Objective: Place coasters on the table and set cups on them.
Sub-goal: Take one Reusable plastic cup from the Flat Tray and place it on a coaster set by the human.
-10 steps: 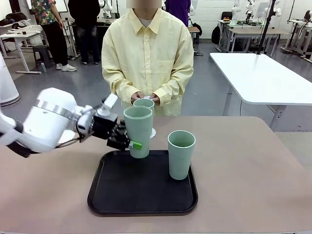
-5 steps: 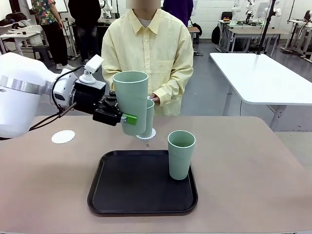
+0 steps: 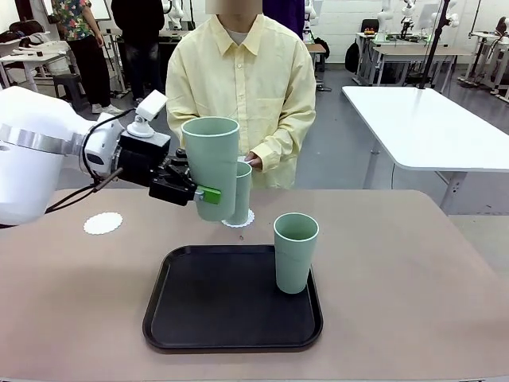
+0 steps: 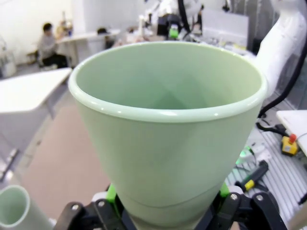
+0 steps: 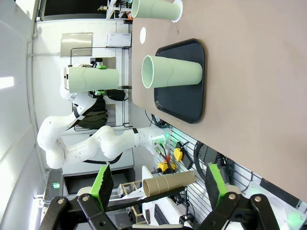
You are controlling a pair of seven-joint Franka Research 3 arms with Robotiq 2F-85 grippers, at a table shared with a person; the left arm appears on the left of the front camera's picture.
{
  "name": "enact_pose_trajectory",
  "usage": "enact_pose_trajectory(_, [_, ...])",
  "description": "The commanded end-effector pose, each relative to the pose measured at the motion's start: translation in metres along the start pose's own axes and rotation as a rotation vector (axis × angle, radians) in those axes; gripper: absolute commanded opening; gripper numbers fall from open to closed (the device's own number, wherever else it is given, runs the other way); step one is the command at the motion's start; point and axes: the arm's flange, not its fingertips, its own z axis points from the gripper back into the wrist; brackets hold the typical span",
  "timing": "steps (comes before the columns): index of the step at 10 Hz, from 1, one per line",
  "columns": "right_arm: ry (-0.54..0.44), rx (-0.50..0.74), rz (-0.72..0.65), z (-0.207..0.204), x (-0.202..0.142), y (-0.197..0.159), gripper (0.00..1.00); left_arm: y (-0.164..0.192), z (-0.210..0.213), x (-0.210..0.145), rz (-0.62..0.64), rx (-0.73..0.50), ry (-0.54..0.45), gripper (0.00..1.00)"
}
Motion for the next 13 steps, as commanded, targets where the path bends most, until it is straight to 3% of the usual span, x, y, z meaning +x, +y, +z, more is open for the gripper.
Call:
enact_pose_trajectory(1, [-0.001, 0.011, 0.008, 0.001, 0.0, 0.001, 1.0, 0.036, 0.062, -0.006, -0.085, 0.097, 0.01, 0.83])
enact_pose_trajectory(5, [-0.001, 0.011, 0.008, 0.001, 0.0, 0.001, 1.0, 0.08, 0.196, -0.01, -0.049, 0.288, 0.058, 0.83])
enact_pose_trajectory(7, [-0.001, 0.011, 0.008, 0.001, 0.0, 0.001, 1.0, 0.09, 0.252, -0.02, -0.03, 0.392, 0.024, 0.83])
enact_pose_trajectory(13, [-0.001, 0.011, 0.008, 0.001, 0.0, 0.001, 1.0, 0.094, 0.307, -0.053, 0.058, 0.568, -0.063, 0.83])
